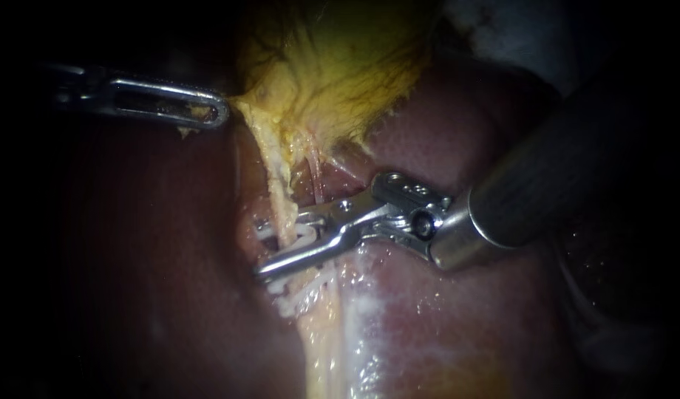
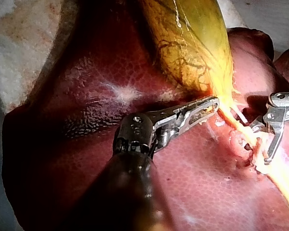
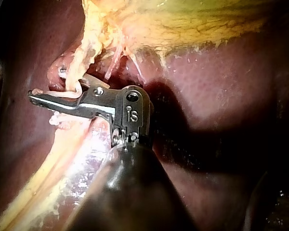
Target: Clipping third clip left tube
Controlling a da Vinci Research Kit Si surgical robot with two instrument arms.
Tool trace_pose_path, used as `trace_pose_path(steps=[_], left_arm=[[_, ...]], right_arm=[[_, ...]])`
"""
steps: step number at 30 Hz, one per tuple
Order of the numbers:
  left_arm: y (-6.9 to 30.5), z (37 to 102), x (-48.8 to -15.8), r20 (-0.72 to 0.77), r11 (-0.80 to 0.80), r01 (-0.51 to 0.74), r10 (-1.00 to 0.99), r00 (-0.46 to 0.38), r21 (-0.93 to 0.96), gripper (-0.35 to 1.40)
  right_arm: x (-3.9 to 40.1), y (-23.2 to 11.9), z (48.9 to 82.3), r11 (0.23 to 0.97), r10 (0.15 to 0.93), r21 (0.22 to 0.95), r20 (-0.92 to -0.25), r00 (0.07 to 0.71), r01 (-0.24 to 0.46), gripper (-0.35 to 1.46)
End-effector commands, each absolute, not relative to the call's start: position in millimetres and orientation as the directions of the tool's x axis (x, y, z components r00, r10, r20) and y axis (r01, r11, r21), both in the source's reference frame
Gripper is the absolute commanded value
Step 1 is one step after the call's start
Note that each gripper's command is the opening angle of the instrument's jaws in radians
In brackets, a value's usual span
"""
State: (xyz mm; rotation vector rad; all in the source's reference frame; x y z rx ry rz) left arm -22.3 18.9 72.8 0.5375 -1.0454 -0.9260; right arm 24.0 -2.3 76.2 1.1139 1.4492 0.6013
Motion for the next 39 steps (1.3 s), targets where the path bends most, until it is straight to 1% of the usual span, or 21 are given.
trace_pose_path(steps=[1,2,3,4,6,8,10,12,20,22,25,27,28,30,31,35,37,39], left_arm=[[18.9,72.8,-22.3,0.491,0.526,0.385,-0.85,0.194,0.758,-0.35],[18.9,72.8,-22.3,0.491,0.526,0.385,-0.85,0.194,0.758,-0.35],[18.9,72.8,-22.3,0.491,0.526,0.385,-0.85,0.194,0.758,-0.35],[18.9,72.8,-22.3,0.491,0.526,0.385,-0.85,0.194,0.758,-0.35],[18.9,72.9,-22.3,0.491,0.526,0.385,-0.85,0.194,0.758,-0.35],[18.9,72.9,-22.3,0.491,0.526,0.385,-0.85,0.194,0.758,-0.35],[18.9,72.9,-22.3,0.491,0.526,0.385,-0.85,0.194,0.758,-0.35],[18.8,72.9,-22.4,0.491,0.526,0.386,-0.849,0.193,0.758,-0.35],[18.6,73.1,-22.5,0.493,0.527,0.39,-0.849,0.192,0.755,-0.35],[18.6,73.2,-22.5,0.493,0.527,0.39,-0.848,0.192,0.755,-0.35],[18.6,73.2,-22.4,0.493,0.527,0.389,-0.848,0.193,0.755,-0.35],[18.6,73.2,-22.4,0.493,0.527,0.389,-0.848,0.192,0.755,-0.35],[18.6,73.3,-22.4,0.493,0.527,0.39,-0.848,0.192,0.755,-0.35],[18.6,73.3,-22.4,0.493,0.528,0.39,-0.848,0.192,0.755,-0.35],[18.6,73.3,-22.4,0.493,0.528,0.39,-0.848,0.192,0.755,-0.35],[18.5,73.2,-22.3,0.493,0.528,0.39,-0.848,0.192,0.755,-0.35],[18.5,73.2,-22.3,0.493,0.528,0.39,-0.848,0.192,0.755,-0.35],[18.5,73.2,-22.3,0.494,0.528,0.39,-0.848,0.193,0.755,-0.35]], right_arm=[[23.8,-2.3,76.3,0.41,0.883,0.864,-0.456,0.111,0.292,0.52],[23.8,-2.3,76.3,0.408,0.881,0.862,-0.458,0.12,0.301,0.52],[23.8,-2.3,76.4,0.402,0.875,0.857,-0.463,0.141,0.322,0.52],[23.8,-2.3,76.4,0.399,0.868,0.856,-0.468,0.164,0.328,0.52],[23.8,-2.2,76.5,0.41,0.853,0.865,-0.476,0.216,0.289,0.52],[23.7,-2.2,76.7,0.421,0.83,0.871,-0.482,0.282,0.251,0.52],[23.5,-2.5,76.8,0.432,0.812,0.873,-0.485,0.324,0.225,0.52],[23.4,-2.7,76.9,0.435,0.807,0.873,-0.486,0.335,0.22,0.52],[23.5,-2.7,76.7,0.435,0.804,0.874,-0.486,0.343,0.218,0.52],[24.3,-2.0,77.2,0.437,0.798,0.875,-0.484,0.36,0.207,0.52],[25.1,-0.9,78.1,0.424,0.778,0.875,-0.484,0.401,0.234,0.52],[24.6,-0.9,79.0,0.43,0.768,0.869,-0.494,0.408,0.243,0.52],[24.3,-1.0,79.2,0.436,0.768,0.868,-0.497,0.404,0.238,0.52],[23.7,-1.5,79.9,0.45,0.782,0.87,-0.492,0.383,0.2,0.52],[23.5,-1.6,80.2,0.453,0.78,0.87,-0.493,0.384,0.197,0.52],[22.3,-2.1,81.0,0.474,0.758,0.865,-0.497,0.424,0.166,0.52],[21.7,-2.0,81.1,0.485,0.751,0.862,-0.497,0.435,0.147,0.52],[21.1,-1.8,81.1,0.492,0.752,0.861,-0.496,0.434,0.131,0.52]])
